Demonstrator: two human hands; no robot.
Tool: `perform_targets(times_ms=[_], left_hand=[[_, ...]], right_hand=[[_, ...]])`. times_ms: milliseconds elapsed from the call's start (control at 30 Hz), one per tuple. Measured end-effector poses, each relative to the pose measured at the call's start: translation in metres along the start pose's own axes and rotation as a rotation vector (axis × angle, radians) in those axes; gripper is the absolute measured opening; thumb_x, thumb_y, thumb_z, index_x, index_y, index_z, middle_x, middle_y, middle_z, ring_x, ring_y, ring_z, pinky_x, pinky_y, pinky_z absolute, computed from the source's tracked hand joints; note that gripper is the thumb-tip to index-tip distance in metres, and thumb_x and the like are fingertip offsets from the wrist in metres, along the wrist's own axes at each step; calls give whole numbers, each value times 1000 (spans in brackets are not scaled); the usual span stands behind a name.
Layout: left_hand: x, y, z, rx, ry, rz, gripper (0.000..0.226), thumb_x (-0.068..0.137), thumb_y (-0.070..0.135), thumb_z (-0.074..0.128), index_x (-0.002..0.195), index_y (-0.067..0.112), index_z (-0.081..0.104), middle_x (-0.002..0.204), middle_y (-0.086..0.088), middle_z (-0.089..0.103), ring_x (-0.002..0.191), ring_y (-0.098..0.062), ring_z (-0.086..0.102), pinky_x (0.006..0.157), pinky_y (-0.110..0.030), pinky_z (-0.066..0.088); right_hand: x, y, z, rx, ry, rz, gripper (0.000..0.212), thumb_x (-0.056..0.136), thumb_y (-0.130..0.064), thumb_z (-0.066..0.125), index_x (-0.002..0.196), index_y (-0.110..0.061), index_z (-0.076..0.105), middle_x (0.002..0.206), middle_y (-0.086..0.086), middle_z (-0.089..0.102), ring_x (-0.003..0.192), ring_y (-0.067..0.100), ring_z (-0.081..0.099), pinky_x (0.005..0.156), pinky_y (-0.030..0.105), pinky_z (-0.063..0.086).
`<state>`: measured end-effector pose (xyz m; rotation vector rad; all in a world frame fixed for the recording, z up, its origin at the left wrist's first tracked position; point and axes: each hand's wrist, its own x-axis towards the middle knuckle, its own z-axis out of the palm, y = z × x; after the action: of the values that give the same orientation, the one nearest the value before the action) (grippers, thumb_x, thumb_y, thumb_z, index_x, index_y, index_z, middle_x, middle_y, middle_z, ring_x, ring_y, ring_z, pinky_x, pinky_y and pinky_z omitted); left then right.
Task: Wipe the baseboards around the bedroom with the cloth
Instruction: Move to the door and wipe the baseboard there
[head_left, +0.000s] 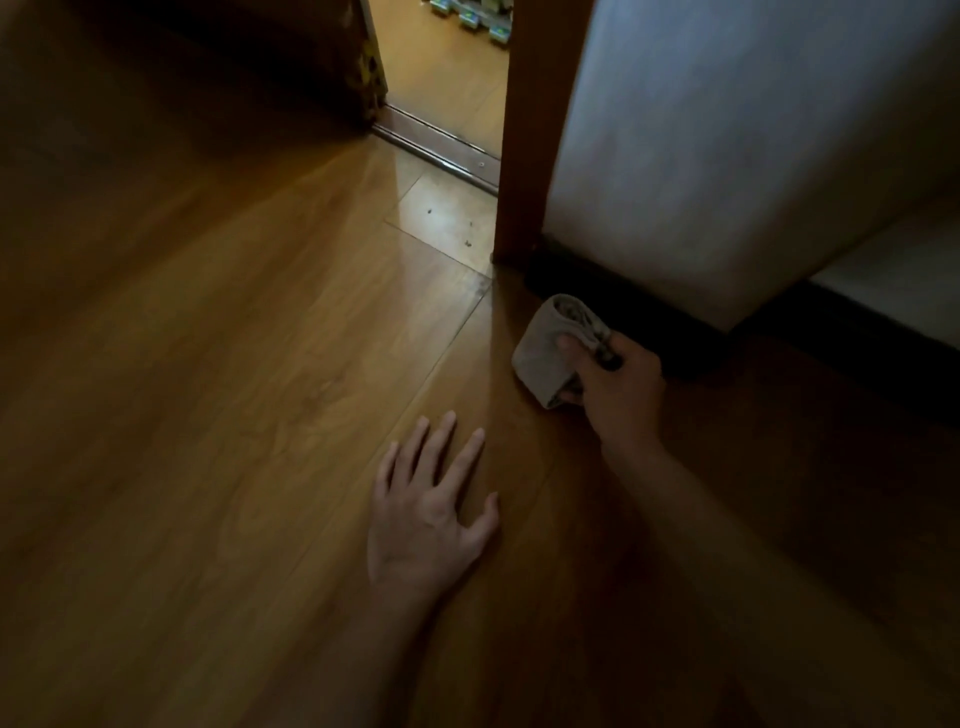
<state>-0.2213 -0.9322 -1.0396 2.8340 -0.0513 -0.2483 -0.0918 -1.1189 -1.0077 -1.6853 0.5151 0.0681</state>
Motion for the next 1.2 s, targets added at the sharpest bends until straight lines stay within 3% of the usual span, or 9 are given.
perform_targets(times_ms=[167,300,400,633,767,833,1000,1200], left_hand=[[2,-2,5,52,21,12,69,92,66,39,156,39,34,164,3,31,152,-23,24,121,-47,17],[1,-1,6,60,31,8,69,91,66,40,154,39,38,163,2,34,151,-23,28,119,-48,20],[2,-1,6,79,44,9,69,90,66,40,153,39,39,162,2,36,149,-24,30,118,-47,18],[2,-1,6,79,50,3,68,90,65,42,152,39,42,162,3,36,150,-23,30,119,-47,19],[2,-1,5,83,55,14,68,89,65,43,152,38,43,161,2,38,149,-24,31,119,-46,19],[1,-2,5,79,57,16,68,89,65,44,152,38,43,161,2,37,149,-24,31,119,-46,19],[1,0,4,81,64,17,68,89,65,43,151,37,45,160,1,39,148,-25,32,118,-47,20],[0,0,4,79,72,19,68,89,64,42,151,37,45,160,1,39,148,-24,33,118,-48,20]], right_hand=[[8,-3,10,-40,70,-59,11,86,-41,76,92,-43,68,101,-15,70,99,13,69,79,44,63],[16,-11,27,-56,151,-82,21,86,-41,76,99,-24,74,97,-6,71,93,11,69,79,42,62],[21,-22,42,-113,216,-126,27,87,-40,75,93,-13,73,88,-4,69,80,5,64,80,32,59],[18,-15,42,-91,389,-79,41,86,-46,74,102,-9,75,95,3,73,88,15,69,81,33,59],[20,-23,50,-79,355,-57,36,86,-43,76,96,-8,74,91,3,71,82,12,66,60,4,44],[20,-26,50,-88,340,-59,36,86,-43,76,97,-9,74,92,2,72,83,10,66,56,0,40],[12,-20,32,-97,432,-64,39,86,-42,77,105,-9,75,101,4,73,92,14,69,80,28,59],[21,-29,51,-62,346,-33,32,82,-41,80,95,-13,74,95,1,72,89,13,68,79,32,61]])
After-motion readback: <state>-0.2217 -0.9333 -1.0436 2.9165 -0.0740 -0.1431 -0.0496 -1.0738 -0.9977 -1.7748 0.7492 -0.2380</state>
